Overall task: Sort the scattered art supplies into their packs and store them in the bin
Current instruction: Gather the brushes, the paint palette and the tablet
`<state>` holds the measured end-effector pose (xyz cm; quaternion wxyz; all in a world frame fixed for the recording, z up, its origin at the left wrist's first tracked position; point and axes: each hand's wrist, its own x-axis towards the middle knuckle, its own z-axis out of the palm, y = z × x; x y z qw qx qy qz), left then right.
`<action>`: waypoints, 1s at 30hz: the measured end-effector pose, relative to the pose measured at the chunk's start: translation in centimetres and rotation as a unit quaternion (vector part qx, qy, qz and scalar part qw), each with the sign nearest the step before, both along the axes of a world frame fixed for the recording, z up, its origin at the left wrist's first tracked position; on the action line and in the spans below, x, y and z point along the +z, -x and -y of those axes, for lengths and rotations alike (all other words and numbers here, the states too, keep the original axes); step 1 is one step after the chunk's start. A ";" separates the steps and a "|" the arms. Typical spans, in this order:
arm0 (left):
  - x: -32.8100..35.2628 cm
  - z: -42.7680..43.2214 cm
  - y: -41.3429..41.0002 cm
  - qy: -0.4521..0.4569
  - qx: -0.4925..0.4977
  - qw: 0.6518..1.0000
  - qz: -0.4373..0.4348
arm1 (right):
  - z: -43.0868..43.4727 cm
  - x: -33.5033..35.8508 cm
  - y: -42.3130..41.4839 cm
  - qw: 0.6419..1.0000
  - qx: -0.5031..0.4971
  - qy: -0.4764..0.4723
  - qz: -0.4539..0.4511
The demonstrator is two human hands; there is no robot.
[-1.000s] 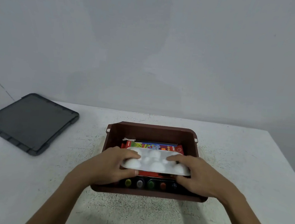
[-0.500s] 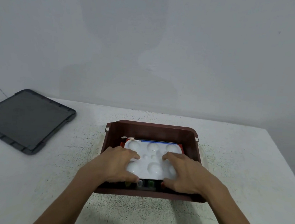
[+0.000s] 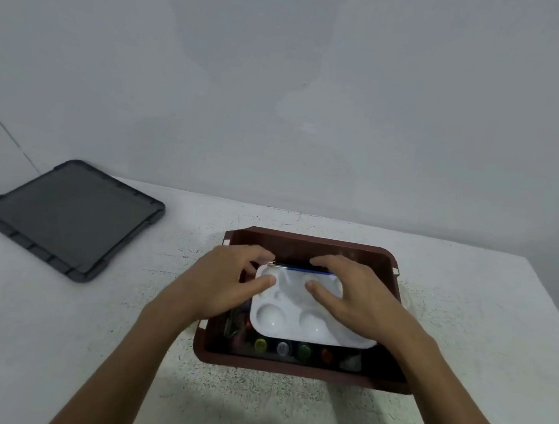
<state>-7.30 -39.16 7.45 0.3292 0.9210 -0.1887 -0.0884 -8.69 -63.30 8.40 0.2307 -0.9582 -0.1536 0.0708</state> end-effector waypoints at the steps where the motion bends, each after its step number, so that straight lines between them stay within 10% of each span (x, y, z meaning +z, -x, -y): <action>1: 0.1 -0.9 -0.2 0.013 0.017 1.000 0.017 | -1.0 0.4 -0.6 1.000 0.009 -0.004 0.003; 11: -1.7 -11.3 -1.8 0.130 0.302 0.939 0.097 | -12.6 2.1 -7.7 0.992 0.101 -0.075 -0.017; 17: -7.0 -19.1 -2.3 0.080 0.509 0.857 0.002 | -21.8 -0.5 -13.2 0.983 0.121 -0.096 -0.094; 30: -9.7 -22.3 -2.8 0.239 0.654 0.715 -0.063 | -31.3 -6.8 -17.9 0.903 -0.055 -0.263 -0.335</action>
